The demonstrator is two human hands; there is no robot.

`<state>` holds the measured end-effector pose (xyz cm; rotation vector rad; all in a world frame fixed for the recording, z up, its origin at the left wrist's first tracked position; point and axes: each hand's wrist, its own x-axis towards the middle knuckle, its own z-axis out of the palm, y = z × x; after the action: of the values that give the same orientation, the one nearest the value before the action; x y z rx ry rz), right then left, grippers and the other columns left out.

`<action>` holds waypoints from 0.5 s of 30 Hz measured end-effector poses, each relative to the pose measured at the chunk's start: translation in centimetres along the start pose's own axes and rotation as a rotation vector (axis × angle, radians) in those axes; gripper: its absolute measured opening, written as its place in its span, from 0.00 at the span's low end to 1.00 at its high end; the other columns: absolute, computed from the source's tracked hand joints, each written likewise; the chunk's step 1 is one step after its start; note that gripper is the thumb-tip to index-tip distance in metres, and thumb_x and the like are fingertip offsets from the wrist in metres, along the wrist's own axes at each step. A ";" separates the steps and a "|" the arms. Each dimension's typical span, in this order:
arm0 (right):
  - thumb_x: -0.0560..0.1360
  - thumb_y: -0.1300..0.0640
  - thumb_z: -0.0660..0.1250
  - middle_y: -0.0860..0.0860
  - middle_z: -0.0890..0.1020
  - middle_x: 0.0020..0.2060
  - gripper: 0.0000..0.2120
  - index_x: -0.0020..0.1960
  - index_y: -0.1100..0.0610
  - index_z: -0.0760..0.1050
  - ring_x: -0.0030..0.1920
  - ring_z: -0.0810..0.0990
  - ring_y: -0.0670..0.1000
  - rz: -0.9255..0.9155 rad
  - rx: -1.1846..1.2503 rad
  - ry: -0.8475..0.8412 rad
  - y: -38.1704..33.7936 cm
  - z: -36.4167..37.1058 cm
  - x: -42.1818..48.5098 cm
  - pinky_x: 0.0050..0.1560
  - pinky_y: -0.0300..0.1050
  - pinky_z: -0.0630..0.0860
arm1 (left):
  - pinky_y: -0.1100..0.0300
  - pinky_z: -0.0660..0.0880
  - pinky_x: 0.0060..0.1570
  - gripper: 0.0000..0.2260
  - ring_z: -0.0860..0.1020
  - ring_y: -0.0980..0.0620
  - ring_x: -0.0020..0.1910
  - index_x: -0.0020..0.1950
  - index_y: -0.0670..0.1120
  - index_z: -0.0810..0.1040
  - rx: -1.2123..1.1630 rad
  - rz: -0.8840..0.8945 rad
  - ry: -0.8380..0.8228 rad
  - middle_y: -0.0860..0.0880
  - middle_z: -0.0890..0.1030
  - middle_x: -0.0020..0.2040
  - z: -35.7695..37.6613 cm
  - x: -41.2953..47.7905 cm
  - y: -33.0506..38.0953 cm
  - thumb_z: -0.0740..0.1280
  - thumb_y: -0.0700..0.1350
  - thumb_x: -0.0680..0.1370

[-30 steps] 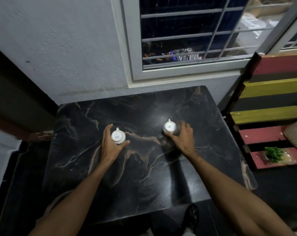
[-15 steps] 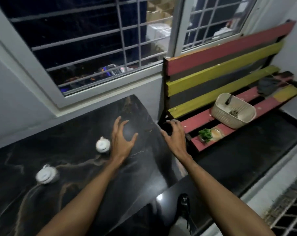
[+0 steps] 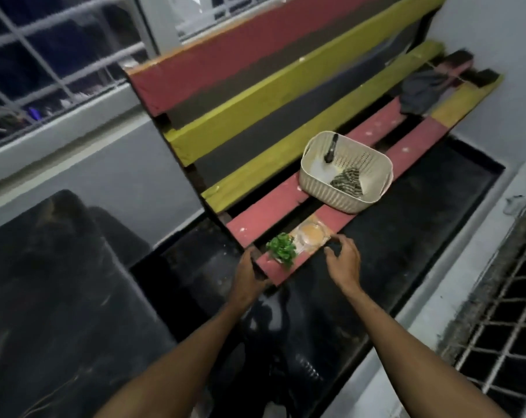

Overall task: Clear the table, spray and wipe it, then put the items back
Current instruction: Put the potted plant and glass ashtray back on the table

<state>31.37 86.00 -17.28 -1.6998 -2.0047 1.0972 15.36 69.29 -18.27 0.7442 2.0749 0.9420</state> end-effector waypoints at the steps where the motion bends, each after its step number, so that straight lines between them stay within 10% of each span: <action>1: 0.75 0.65 0.69 0.59 0.78 0.59 0.16 0.62 0.61 0.77 0.62 0.77 0.59 0.017 -0.012 -0.027 1.4 0.6 2.0 0.60 0.44 0.69 | 0.76 0.68 0.51 0.35 0.73 0.57 0.57 0.66 0.44 0.69 -0.019 -0.019 0.002 0.53 0.75 0.56 2.0 1.6 -1.4 0.82 0.42 0.63; 5: 0.76 0.63 0.70 0.59 0.78 0.59 0.17 0.64 0.60 0.75 0.62 0.77 0.59 0.068 -0.050 -0.097 6.3 3.9 8.0 0.59 0.46 0.70 | 0.47 0.71 0.73 0.56 0.71 0.49 0.75 0.81 0.50 0.57 -0.123 -0.097 0.033 0.48 0.70 0.77 8.9 7.9 -9.6 0.85 0.55 0.60; 15: 0.76 0.58 0.69 0.59 0.72 0.62 0.20 0.67 0.58 0.72 0.61 0.75 0.60 0.121 -0.048 -0.062 10.3 10.2 13.9 0.60 0.48 0.69 | 0.58 0.74 0.61 0.44 0.76 0.55 0.64 0.73 0.56 0.70 -0.171 -0.046 0.157 0.53 0.77 0.64 12.6 11.0 -6.9 0.80 0.63 0.59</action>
<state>28.36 95.43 -34.75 -1.8548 -2.0028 1.1633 17.77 78.27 -33.76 0.5469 2.1034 1.1672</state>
